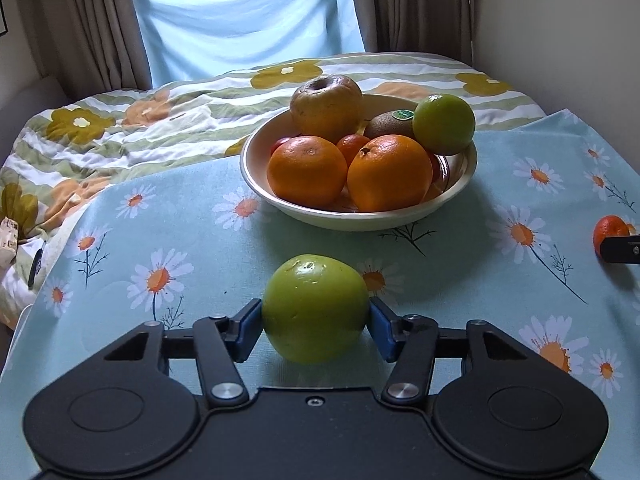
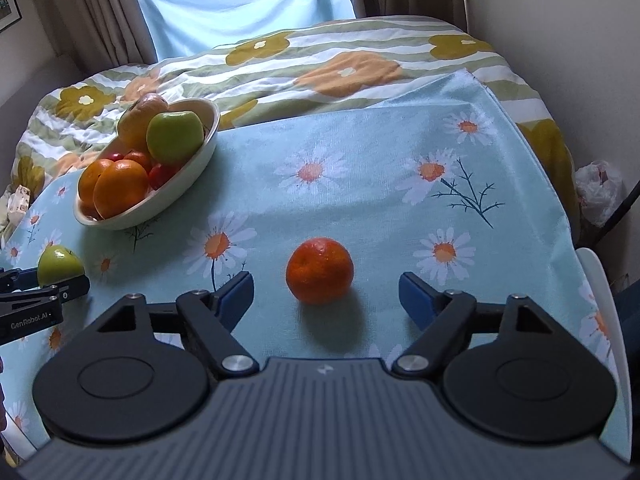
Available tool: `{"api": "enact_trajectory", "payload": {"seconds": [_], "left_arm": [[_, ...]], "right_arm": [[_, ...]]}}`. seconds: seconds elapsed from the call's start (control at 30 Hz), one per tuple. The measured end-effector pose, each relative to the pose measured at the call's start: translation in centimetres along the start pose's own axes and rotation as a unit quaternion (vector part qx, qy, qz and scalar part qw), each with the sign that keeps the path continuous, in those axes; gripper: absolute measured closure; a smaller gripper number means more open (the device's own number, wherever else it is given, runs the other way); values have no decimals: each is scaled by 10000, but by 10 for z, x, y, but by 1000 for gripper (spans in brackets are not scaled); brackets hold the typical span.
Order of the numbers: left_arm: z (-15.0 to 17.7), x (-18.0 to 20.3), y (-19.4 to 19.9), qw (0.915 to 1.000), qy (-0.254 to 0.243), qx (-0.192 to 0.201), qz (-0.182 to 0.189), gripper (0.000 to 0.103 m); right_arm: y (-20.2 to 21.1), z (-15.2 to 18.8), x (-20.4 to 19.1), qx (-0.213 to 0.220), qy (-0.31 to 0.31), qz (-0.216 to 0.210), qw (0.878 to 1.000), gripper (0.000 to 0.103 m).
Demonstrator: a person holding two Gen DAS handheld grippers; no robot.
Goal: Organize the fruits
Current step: 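Grasp the last green apple with the left tool while the right tool grasps a tangerine, then carry the green apple and tangerine into the white bowl and release both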
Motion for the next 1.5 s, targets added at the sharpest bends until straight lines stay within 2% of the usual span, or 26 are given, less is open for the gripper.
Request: {"api": "enact_trajectory", "payload": {"seconds": [0.17, 0.53, 0.6, 0.63, 0.97, 1.27, 1.5], "left_arm": [[4, -1, 3, 10000, -24, 2, 41, 43], [12, 1, 11, 10000, 10, 0, 51, 43], [15, 0, 14, 10000, 43, 27, 57, 43], [15, 0, 16, 9999, 66, 50, 60, 43], [13, -8, 51, 9991, 301, 303, -54, 43], [8, -12, 95, 9970, 588, 468, -178, 43], [-3, -17, 121, 9951, 736, 620, -210, 43]], "right_arm": [[-3, 0, -5, -6, 88, 40, 10000, 20], [-10, 1, -12, 96, 292, 187, 9994, 30], [-11, 0, -13, 126, 375, 265, 9989, 39], [-12, 0, -15, 113, 453, 299, 9985, 50], [12, -2, -40, 264, 767, 134, 9966, 50], [54, -6, -81, 341, 884, -190, 9953, 50], [82, -22, -118, 454, 1178, -470, 9909, 50]]}}
Point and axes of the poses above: each gripper's, at about its wrist camera, not at the fingertips, and y roughly against the way its jaws point, x to its right, z to its underside, the point moved 4 cm from there along -y, roughly the way its jaws point, and after that the axes turned 9 degrees about -y, right-handed, at the moved point
